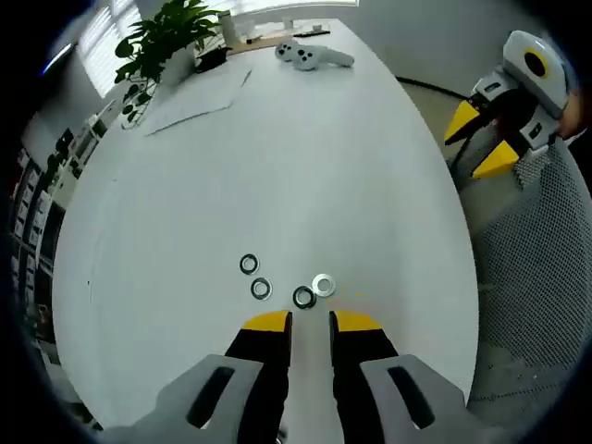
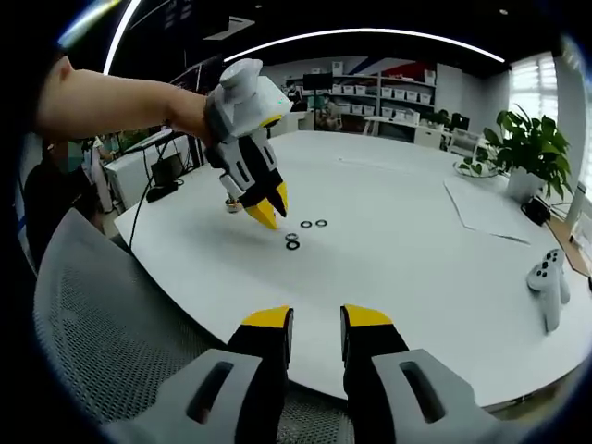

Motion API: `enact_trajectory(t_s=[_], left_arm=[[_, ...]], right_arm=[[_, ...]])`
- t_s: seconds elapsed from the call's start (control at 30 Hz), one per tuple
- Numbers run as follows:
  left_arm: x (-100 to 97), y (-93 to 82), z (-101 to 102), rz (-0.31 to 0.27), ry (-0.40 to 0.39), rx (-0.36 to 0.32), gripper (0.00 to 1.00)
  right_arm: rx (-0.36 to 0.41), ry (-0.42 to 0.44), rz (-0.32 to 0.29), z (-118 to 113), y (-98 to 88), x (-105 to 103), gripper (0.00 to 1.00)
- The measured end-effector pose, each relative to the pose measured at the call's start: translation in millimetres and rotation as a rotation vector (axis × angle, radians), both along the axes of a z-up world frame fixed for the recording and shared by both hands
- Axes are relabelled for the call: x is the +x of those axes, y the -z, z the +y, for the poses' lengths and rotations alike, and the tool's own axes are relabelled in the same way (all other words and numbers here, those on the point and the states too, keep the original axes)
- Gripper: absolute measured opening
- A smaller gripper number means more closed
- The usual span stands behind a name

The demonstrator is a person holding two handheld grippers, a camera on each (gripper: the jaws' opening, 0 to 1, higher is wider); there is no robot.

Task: Place the washer onto the threaded stud by aligning its center hole with the stud, sliding it down to the base, and recovering from edge contact or off-axis alignment until the washer reaches the visible bottom stop.

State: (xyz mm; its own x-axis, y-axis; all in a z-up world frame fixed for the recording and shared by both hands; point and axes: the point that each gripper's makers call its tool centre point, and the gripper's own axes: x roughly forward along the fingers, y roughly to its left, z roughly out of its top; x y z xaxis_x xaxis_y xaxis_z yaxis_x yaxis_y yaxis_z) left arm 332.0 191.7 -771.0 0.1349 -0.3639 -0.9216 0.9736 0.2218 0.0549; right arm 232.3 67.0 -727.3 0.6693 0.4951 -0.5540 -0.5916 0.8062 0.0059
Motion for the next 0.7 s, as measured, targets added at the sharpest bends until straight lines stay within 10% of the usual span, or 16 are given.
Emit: enact_trajectory(t_s=[0.7], left_arm=[[10.4,24.4,-8.9,0.076,0.160,0.110,0.16]], right_arm=[[0.004,0.023,-0.002,-2.7,-0.3,1.7,0.22]])
